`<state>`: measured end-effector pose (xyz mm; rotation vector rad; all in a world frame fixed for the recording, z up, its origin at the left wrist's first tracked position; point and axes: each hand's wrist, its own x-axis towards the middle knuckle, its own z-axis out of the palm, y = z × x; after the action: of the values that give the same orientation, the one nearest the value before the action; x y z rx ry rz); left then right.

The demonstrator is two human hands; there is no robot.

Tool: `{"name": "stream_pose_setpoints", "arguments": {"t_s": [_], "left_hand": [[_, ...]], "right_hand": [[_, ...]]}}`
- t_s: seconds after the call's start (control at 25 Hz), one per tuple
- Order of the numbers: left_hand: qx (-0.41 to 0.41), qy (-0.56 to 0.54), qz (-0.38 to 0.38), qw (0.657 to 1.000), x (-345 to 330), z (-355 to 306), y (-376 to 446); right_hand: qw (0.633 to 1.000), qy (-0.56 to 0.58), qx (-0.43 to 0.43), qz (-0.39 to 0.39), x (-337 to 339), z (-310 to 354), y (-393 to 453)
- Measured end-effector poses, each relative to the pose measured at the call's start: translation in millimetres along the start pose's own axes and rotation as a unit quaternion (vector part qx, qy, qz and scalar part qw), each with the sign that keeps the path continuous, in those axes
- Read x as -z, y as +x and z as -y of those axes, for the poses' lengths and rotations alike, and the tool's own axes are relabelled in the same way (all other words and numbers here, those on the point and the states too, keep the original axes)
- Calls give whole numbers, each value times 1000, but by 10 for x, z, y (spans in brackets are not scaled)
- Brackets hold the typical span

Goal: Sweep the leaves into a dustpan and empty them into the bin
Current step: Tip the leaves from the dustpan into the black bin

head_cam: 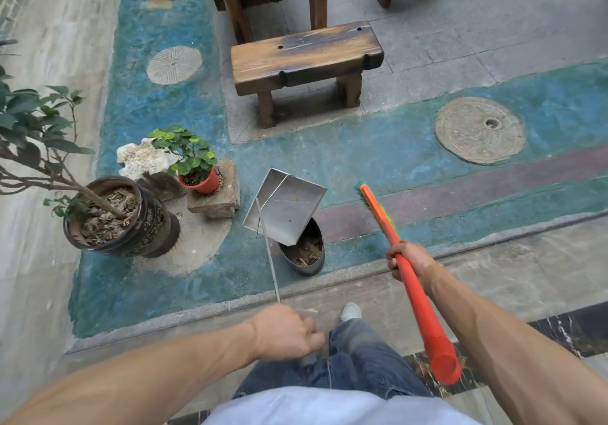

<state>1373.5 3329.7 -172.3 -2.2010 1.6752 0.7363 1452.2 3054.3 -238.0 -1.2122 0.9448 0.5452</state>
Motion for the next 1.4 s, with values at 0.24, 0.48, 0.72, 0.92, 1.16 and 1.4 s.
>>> {"name": "stream_pose_setpoints", "arguments": {"t_s": [0.24,0.48,0.72,0.92,1.16,1.4], "left_hand": [[24,39,-33,998,94,20,-133],[45,33,-61,997,275,129,-272],[53,8,-52,997,360,175,-294],[44,-8,-31,999,437,167,-336],[41,1,-30,999,293,288,-235],[33,37,-103,993,302,506,-446]], "right_hand": [[1000,13,-27,-2,-14,-48,68],[998,21,-51,5,-12,4,154],[999,8,-37,-6,-111,44,133],[999,0,-36,0,-158,95,129],[1000,7,-25,0,-169,126,171],[999,16,-36,2,-166,134,104]]}}
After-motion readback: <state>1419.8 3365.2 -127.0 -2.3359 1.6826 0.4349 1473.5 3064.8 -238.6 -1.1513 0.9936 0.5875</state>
